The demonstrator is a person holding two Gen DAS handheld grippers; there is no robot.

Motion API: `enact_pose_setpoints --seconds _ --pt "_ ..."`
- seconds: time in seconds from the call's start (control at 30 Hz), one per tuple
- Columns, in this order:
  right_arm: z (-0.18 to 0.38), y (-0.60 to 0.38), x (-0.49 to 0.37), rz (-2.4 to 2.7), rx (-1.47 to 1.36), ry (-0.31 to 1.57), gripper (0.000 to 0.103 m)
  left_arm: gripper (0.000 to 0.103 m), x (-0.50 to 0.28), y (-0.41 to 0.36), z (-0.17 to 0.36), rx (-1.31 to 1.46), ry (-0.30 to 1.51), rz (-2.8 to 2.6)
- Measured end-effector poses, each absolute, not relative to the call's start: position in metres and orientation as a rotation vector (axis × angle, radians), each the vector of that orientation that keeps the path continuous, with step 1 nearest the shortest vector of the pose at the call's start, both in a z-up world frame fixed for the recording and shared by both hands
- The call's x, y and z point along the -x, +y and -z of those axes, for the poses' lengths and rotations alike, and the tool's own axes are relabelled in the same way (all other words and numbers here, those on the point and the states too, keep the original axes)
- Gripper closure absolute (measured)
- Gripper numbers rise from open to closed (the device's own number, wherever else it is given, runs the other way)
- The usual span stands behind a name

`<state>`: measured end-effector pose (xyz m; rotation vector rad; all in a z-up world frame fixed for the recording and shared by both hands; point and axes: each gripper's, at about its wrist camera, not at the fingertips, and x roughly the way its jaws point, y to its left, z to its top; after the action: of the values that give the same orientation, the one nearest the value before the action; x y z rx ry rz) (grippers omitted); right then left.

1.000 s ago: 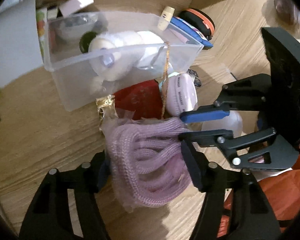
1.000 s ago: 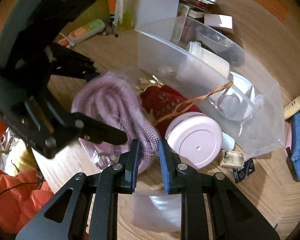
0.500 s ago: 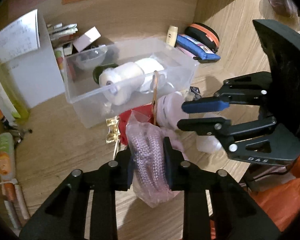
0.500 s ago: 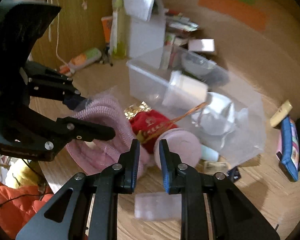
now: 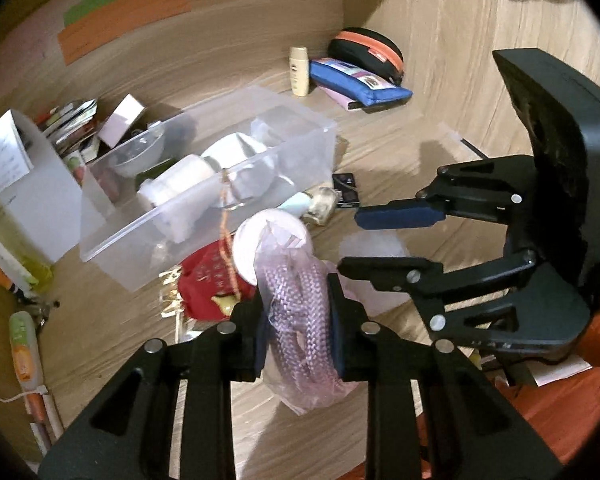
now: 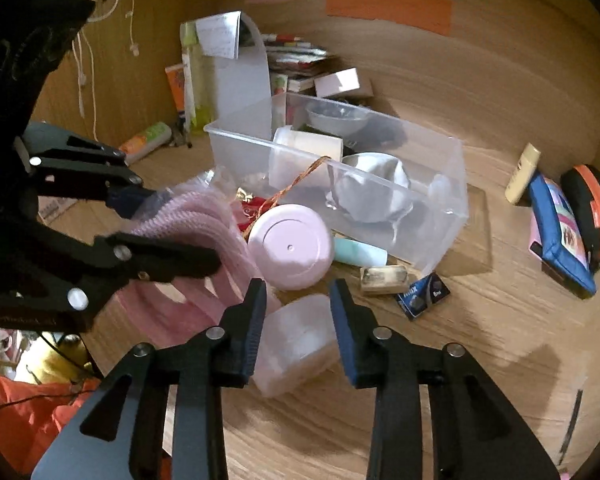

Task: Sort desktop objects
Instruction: 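Grasp the pink rope bag with the left gripper and lift it, then grasp the white translucent DEWYL container with the right gripper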

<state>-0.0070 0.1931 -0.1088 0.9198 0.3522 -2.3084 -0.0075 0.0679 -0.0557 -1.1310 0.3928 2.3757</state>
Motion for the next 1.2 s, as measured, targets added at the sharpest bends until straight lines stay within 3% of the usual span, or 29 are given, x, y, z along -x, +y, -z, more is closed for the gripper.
enact_pose_setpoints --seconds 0.27,0.53,0.6,0.7,1.07,1.13,1.2 --pt "0.110 0.225 -0.003 2.375 -0.832 0.287 0.073 0.078 0.005 0.095 0.062 1.168 0.419 -2.337" --pt "0.116 0.251 -0.004 2.386 -0.810 0.168 0.064 0.076 0.002 0.123 0.086 1.225 0.450 -2.305" --pt "0.117 0.259 -0.003 2.381 -0.825 0.133 0.053 0.076 0.000 0.123 0.090 1.215 0.456 -2.343" --pt "0.121 0.262 -0.005 2.379 -0.840 0.118 0.046 0.078 -0.002 0.115 0.090 1.209 0.406 -2.385" --pt "0.143 0.235 -0.006 2.361 -0.945 0.211 0.047 0.084 -0.019 0.056 0.082 1.130 0.146 -2.619" --pt "0.145 0.233 -0.004 2.369 -0.961 0.210 0.054 0.084 -0.020 0.049 0.080 1.109 0.109 -2.641" --pt "0.147 0.231 -0.002 2.368 -0.992 0.201 0.070 0.084 -0.021 0.041 0.077 1.083 0.060 -2.655"
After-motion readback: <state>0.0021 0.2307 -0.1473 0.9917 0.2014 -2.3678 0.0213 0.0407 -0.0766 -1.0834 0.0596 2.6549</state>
